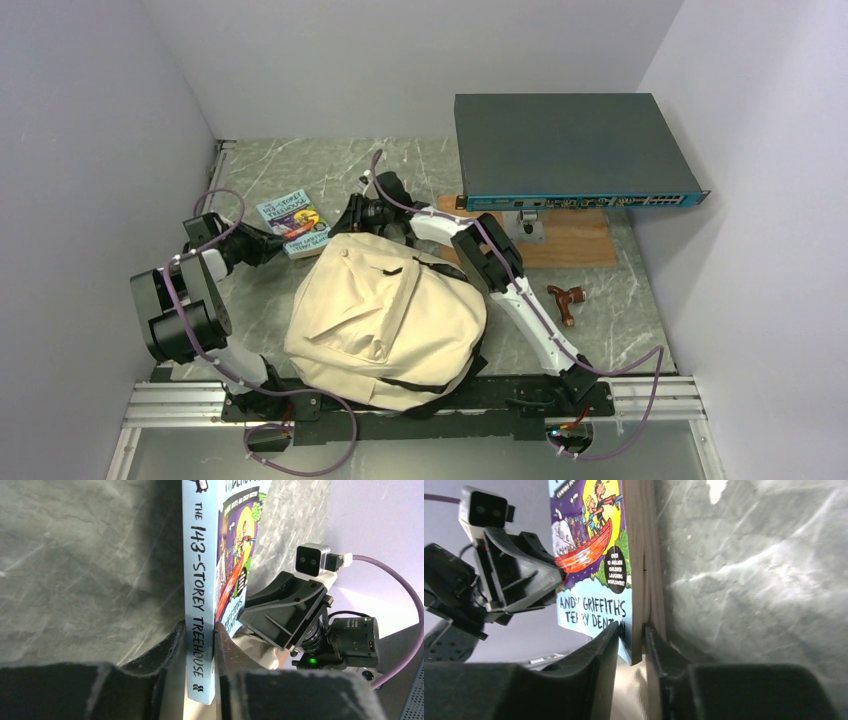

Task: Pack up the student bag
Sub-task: Pick up the book from the center of the board, then place the book in the student bag.

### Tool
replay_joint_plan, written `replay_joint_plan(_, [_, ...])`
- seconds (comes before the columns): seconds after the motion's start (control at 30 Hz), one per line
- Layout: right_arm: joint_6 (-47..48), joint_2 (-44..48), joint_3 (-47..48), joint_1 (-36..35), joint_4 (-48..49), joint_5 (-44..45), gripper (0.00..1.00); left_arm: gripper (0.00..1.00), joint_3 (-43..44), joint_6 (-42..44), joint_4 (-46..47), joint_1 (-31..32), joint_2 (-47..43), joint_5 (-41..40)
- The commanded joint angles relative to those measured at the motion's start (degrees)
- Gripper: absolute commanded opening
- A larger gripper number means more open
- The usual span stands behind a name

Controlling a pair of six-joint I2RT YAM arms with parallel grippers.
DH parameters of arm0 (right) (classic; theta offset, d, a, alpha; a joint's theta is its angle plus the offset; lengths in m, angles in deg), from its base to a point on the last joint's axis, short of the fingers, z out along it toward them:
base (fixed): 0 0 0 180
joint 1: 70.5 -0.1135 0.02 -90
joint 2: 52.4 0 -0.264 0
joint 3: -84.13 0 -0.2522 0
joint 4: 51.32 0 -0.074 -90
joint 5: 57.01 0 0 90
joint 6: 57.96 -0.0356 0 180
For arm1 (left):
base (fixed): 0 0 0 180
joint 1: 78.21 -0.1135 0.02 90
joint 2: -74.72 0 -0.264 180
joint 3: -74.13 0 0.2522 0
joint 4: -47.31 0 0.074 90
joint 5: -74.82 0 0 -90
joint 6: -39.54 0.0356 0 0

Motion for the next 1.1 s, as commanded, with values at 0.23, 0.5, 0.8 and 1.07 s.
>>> replay_joint_plan(0.23, [34.5, 9.6, 6.0, -4.4, -30.1, 12.3, 0.85, 0.0, 8.7, 10.9, -14.1, -1.7, -4.9, 2.3])
replay_joint_plan(0.5, [57.7, 18.3, 1.6, -9.8, -33.8, 32.9, 1.0, 0.0, 11.4, 11.1, -21.8, -1.7, -6.1, 1.3])
replay_joint_plan(0.8, [79.9, 29.3, -14.8, -18.6, -13.5, 35.9, 1.0, 0.0, 14.1, 10.1, -26.9, -1.7, -8.3, 2.2])
replay_joint_plan(1.07, [84.7, 23.7, -10.8, -21.1, -7.0, 36.8, 1.0, 0.0, 17.0, 10.1, -31.2, -1.7, -12.2, 3.2])
